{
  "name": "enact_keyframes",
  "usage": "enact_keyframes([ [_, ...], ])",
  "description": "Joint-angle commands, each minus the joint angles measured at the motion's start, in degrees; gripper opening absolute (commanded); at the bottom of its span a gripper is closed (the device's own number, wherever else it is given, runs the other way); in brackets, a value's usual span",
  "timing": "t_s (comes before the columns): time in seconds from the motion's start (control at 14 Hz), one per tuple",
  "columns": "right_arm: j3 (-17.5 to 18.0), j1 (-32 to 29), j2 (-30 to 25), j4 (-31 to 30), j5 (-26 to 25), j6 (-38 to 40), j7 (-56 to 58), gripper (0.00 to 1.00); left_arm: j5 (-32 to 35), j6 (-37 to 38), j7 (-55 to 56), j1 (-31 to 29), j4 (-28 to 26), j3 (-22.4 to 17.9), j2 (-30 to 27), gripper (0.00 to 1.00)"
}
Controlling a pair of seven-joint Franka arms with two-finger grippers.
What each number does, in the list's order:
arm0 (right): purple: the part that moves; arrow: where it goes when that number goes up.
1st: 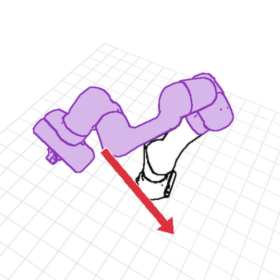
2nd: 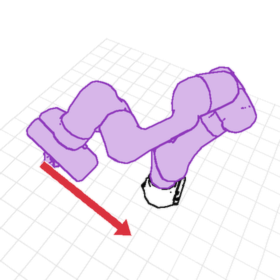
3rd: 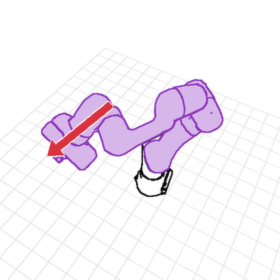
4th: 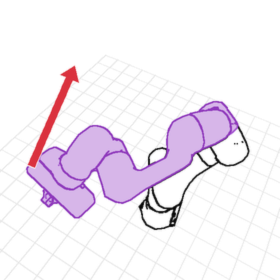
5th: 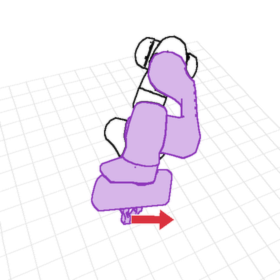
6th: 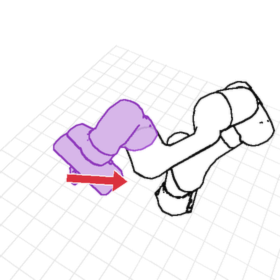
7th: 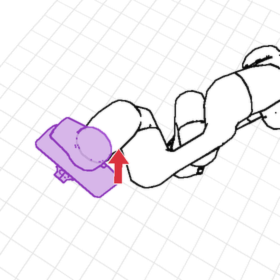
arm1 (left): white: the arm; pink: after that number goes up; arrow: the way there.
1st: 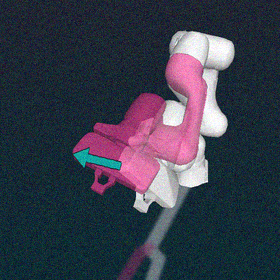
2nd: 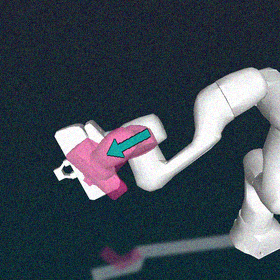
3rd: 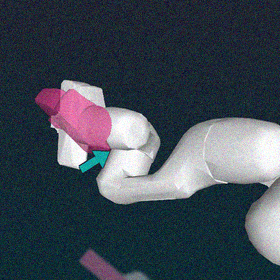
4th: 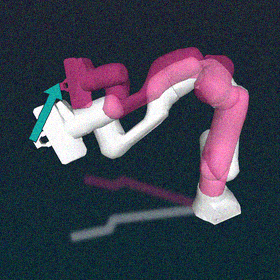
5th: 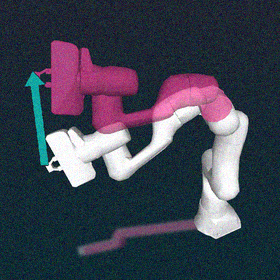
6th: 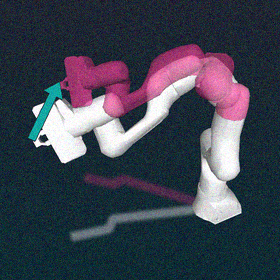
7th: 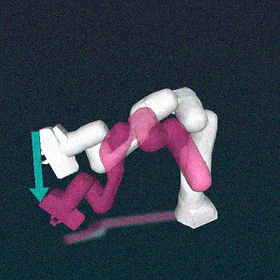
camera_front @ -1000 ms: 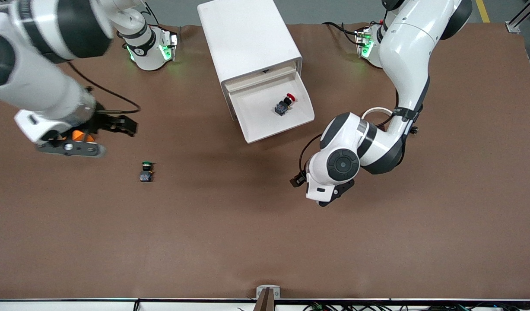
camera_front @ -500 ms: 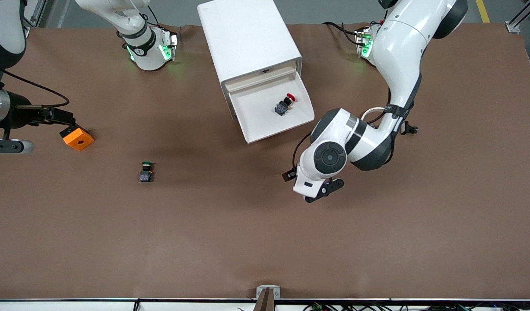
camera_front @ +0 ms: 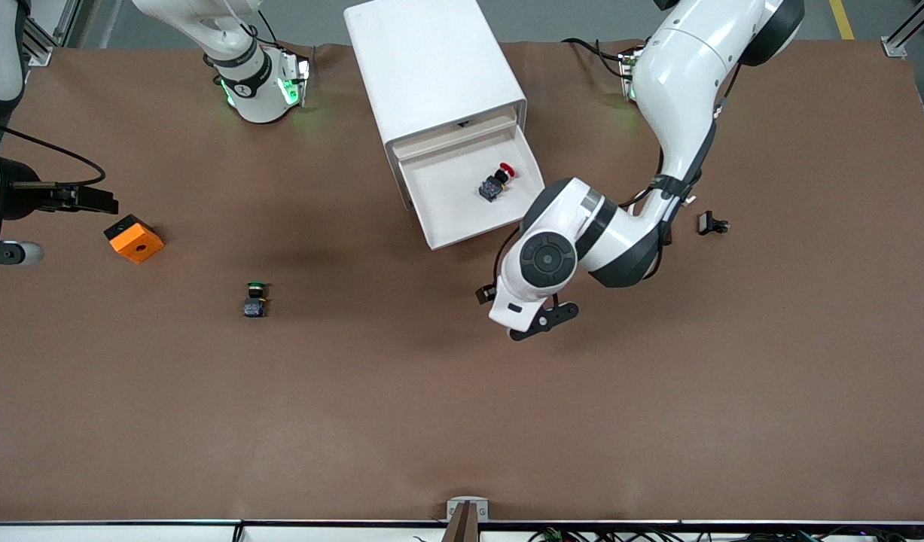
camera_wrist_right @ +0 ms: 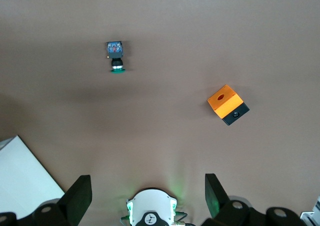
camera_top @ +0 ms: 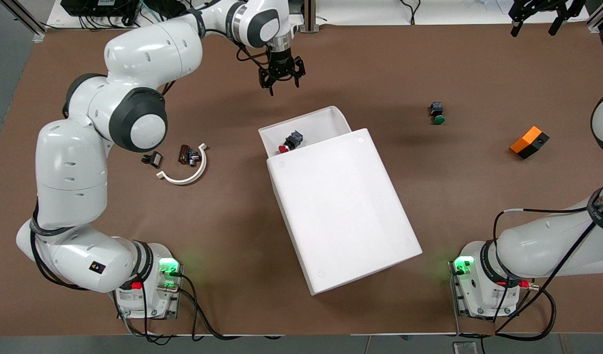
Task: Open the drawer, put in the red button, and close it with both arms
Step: 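Push the drawer shut into the unit with the left gripper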
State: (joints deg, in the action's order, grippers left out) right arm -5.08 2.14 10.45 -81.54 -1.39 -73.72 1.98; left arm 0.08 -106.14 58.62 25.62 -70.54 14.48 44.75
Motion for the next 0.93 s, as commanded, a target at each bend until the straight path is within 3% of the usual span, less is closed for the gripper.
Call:
enact_keyframes([
  [0.0, 1.1, -2.1, -0.6, -0.4, -0.5, 0.5, 2.7, 1.0, 1.1, -0.6, 0.7, 1.3, -1.3, 0.2, -0.8, 1.0],
  [0.57, 1.1, -3.9, -0.4, -0.2, -1.4, 0.0, 1.8, 1.0, 0.5, 0.2, 3.1, 1.4, -3.1, 4.1, -0.8, 1.0],
  [0.86, 1.0, -7.1, -0.7, 3.0, -0.6, 0.8, 2.0, 1.0, 0.5, 2.6, 5.9, 1.4, -4.3, 6.8, -0.8, 1.0],
])
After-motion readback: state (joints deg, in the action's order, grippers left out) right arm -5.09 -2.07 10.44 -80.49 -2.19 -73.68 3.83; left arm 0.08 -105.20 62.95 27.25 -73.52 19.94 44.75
